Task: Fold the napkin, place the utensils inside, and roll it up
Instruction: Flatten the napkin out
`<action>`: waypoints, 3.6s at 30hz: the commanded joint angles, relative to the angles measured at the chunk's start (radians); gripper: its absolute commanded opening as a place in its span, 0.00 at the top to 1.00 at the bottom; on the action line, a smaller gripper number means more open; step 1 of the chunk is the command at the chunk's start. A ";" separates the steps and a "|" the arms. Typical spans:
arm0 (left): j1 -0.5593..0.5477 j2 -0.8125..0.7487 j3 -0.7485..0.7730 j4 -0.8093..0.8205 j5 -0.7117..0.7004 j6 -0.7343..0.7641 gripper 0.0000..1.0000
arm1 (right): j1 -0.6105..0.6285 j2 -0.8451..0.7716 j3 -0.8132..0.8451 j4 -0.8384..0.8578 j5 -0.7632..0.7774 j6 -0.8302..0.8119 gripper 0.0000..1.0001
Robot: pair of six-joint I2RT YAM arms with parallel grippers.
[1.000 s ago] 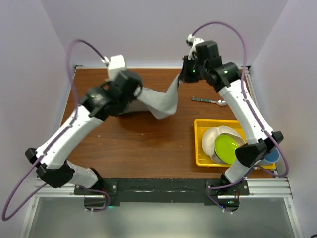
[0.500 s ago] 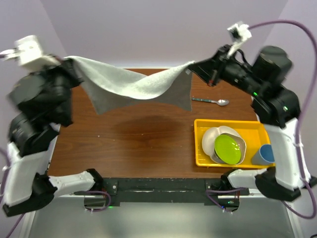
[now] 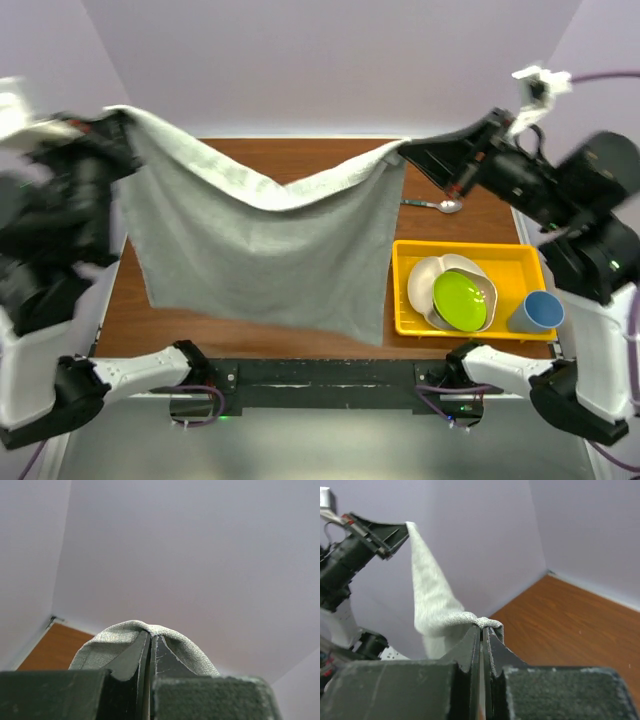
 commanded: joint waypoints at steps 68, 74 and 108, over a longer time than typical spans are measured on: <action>0.279 0.663 -1.059 0.390 0.947 -0.424 0.80 | -0.078 1.345 0.261 -0.013 0.476 -0.084 0.55; 0.275 0.652 -1.068 0.363 0.946 -0.407 0.80 | -0.095 1.467 0.477 0.121 0.496 -0.115 0.48; 0.492 -0.185 -1.255 -0.264 0.961 -0.769 0.60 | 0.090 0.958 -0.209 0.076 0.366 -0.066 0.33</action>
